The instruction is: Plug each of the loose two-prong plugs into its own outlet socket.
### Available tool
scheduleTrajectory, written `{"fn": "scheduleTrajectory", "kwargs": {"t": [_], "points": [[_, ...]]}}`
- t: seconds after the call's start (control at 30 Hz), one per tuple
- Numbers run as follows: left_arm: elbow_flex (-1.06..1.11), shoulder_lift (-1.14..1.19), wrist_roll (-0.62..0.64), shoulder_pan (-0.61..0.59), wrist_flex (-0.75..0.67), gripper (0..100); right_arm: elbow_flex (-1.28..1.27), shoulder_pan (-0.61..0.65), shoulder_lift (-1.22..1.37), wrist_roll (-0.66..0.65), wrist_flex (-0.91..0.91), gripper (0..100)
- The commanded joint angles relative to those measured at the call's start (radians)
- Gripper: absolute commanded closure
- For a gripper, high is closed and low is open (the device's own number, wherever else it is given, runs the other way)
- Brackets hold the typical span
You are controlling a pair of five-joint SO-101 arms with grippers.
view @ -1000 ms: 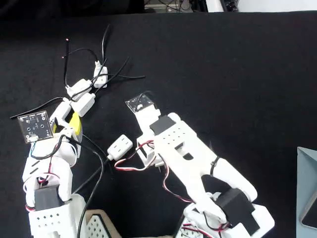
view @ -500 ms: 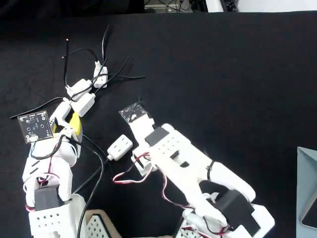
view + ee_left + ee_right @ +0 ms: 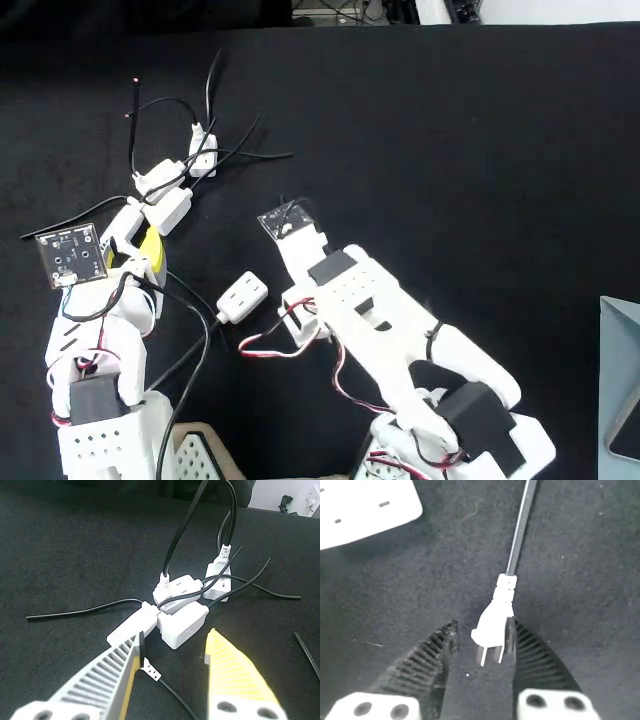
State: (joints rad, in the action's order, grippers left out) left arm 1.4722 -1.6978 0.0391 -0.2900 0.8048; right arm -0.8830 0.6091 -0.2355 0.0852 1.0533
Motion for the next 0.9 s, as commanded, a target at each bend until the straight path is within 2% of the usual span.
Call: {"fn": "scheduleTrajectory", "kwargs": {"t": [0.0, 0.2, 0.4, 0.57, 0.77, 0.87], "points": [[-0.008, -0.011, 0.008, -0.008, 0.002, 79, -0.007, -0.011, 0.062, -0.006, -0.028, 85.0], [-0.008, -0.011, 0.008, -0.008, 0.002, 79, -0.004, -0.011, 0.150, -0.006, -0.087, 85.8], [-0.008, -0.011, 0.008, -0.008, 0.002, 79, 0.021, -0.037, 0.151, -0.006, -0.083, 96.5], [-0.008, -0.011, 0.008, -0.008, 0.002, 79, 0.077, -0.095, 0.139, -0.008, -0.037, 98.6], [-0.018, -0.011, 0.009, -0.007, -0.002, 79, 0.099, -0.098, -0.087, -0.008, 0.120, 98.6], [-0.019, -0.011, 0.006, 0.048, -0.005, 79, 0.099, -0.098, -0.282, -0.037, 0.187, 98.6]]}}
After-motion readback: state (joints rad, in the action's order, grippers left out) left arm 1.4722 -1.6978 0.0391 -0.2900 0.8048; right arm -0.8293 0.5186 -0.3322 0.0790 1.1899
